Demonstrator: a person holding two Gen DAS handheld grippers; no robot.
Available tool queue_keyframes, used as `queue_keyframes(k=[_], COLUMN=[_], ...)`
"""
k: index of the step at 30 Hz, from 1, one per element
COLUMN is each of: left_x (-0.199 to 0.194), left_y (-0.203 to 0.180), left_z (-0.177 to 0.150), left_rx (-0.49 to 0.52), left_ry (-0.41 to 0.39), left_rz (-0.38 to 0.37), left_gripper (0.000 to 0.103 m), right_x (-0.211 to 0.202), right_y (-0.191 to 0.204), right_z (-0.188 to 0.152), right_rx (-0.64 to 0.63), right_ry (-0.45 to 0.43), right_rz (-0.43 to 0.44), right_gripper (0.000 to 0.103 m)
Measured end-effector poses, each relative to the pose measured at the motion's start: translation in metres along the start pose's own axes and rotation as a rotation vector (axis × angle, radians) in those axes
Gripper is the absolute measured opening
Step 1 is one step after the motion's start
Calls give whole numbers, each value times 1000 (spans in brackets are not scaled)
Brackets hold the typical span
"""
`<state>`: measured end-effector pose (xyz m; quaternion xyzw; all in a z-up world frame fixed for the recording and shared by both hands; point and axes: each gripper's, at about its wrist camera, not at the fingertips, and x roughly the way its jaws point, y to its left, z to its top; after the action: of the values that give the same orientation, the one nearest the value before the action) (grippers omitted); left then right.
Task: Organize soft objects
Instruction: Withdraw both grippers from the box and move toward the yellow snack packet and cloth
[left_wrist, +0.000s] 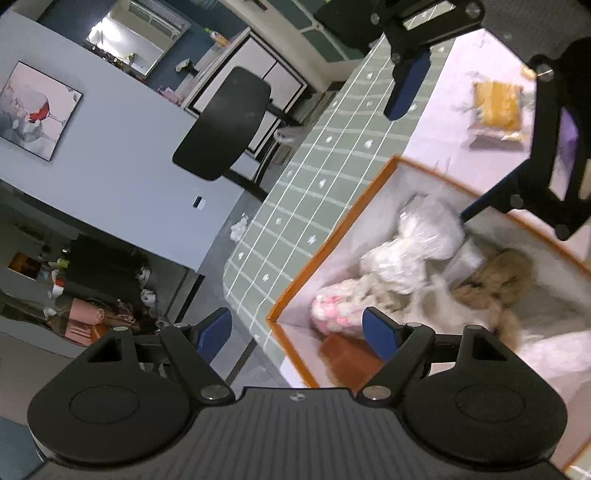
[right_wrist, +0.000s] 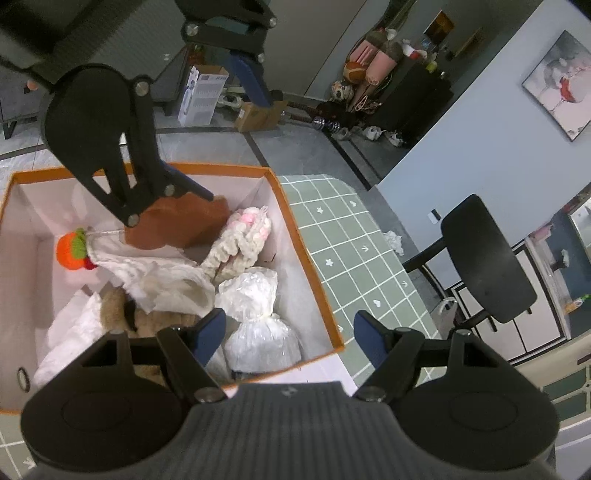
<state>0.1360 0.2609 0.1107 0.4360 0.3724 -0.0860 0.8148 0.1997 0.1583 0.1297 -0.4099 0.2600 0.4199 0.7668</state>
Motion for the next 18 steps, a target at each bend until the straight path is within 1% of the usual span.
queue_keyframes(k=[5, 10, 14, 18], left_x=[-32, -63, -81, -92], left_y=[-20, -53, -85, -117], left_z=[4, 4, 1, -3], left_rx=[25, 27, 53, 54], left_ry=[-50, -130, -166, -198], left_rz=[-15, -67, -82, -108], left_gripper=[94, 94, 94, 94], right_x=[-32, -63, -85, -106], right_y=[3, 16, 35, 53], right_z=[-14, -39, -65, -102], right_rx=[17, 25, 24, 43], right_ry=[-19, -38, -51, -76], right_rz=[-4, 16, 47, 92], right_gripper=[75, 75, 75, 75])
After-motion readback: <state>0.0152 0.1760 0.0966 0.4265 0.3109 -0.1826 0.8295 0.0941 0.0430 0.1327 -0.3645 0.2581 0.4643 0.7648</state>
